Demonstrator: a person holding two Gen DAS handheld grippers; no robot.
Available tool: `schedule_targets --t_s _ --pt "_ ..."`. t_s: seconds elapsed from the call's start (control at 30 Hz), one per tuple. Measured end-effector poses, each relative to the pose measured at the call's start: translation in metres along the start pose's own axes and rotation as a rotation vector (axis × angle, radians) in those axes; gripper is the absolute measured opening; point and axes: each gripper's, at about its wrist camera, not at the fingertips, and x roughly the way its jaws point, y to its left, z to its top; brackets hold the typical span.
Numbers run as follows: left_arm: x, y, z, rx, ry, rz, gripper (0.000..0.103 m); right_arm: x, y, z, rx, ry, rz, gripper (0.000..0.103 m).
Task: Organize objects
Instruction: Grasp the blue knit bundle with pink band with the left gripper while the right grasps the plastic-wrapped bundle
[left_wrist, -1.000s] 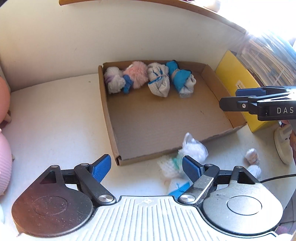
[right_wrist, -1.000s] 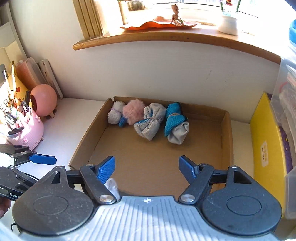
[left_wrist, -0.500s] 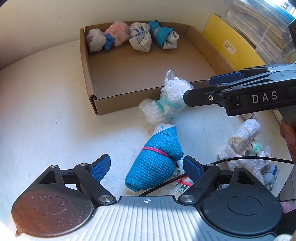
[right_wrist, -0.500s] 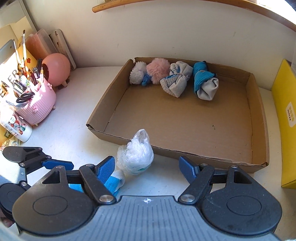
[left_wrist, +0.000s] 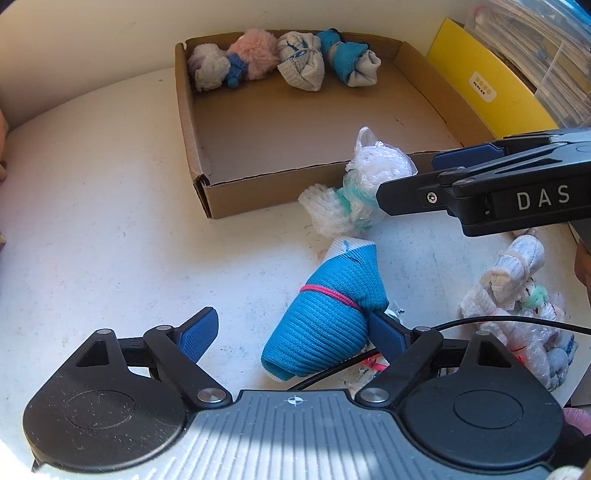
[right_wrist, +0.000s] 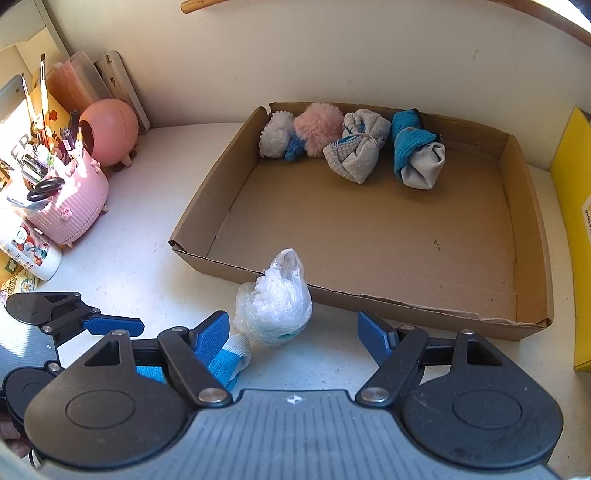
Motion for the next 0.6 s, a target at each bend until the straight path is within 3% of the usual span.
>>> schedule_targets --t_s 0.17,0.23,0.37,0.43,0.6 --pt "-0.001 0.002 0.000 -0.001 -0.003 -0.010 0.083 0.010 0.001 0.003 -0.003 0.000 0.022 0.072" --pt "-0.002 0.005 -0.001 -0.006 0.001 -0.027 0.069 0.017 0.003 0.004 -0.007 0.004 0.029 0.066" --pt "-0.002 0.005 -0.003 -0.040 0.000 -0.042 0.068 0.026 0.003 0.003 0.006 0.011 0.044 0.056" --pt "-0.002 0.007 -0.004 -0.051 -0.001 -0.047 0.068 0.028 0.001 0.002 0.013 0.010 0.050 0.043" --pt "-0.003 0.006 -0.004 -0.066 -0.004 -0.052 0.068 0.021 -0.009 -0.005 0.051 0.006 0.079 0.037"
